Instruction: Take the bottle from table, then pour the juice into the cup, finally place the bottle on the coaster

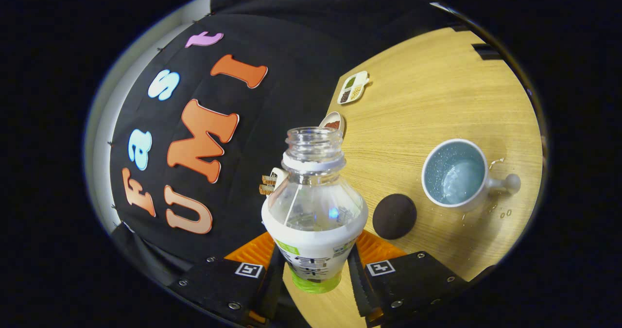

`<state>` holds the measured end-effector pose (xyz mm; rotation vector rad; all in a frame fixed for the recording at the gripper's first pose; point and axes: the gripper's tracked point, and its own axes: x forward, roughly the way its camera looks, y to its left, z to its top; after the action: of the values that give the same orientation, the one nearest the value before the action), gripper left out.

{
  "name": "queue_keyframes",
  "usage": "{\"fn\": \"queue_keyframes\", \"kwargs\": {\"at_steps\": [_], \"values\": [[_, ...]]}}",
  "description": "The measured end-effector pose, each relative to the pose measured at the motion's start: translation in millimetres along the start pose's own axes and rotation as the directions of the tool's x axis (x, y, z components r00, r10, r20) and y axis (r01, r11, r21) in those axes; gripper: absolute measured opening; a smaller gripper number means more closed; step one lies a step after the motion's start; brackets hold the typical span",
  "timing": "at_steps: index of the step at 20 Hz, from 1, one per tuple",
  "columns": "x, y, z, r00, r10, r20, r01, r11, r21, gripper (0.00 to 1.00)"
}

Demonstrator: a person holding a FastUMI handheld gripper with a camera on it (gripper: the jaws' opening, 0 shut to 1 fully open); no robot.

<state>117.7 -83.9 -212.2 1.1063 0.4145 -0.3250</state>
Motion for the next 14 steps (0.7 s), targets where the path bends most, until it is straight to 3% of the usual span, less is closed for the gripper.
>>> {"fn": "queue_keyframes", "kwargs": {"at_steps": [4, 8, 11, 14], "values": [[4.3, -0.2, -5.4, 0.999, -0.016, 0.036, 0.020, 0.991, -0.132, 0.63], [4.5, 7.2, 11.0, 0.989, -0.035, 0.142, 0.088, 0.916, -0.391, 0.63], [5.5, 23.9, 21.8, 0.976, -0.019, 0.217, 0.138, 0.827, -0.545, 0.63], [9.0, 29.2, 33.7, 0.949, -0.027, 0.314, 0.249, 0.673, -0.696, 0.63]]}}
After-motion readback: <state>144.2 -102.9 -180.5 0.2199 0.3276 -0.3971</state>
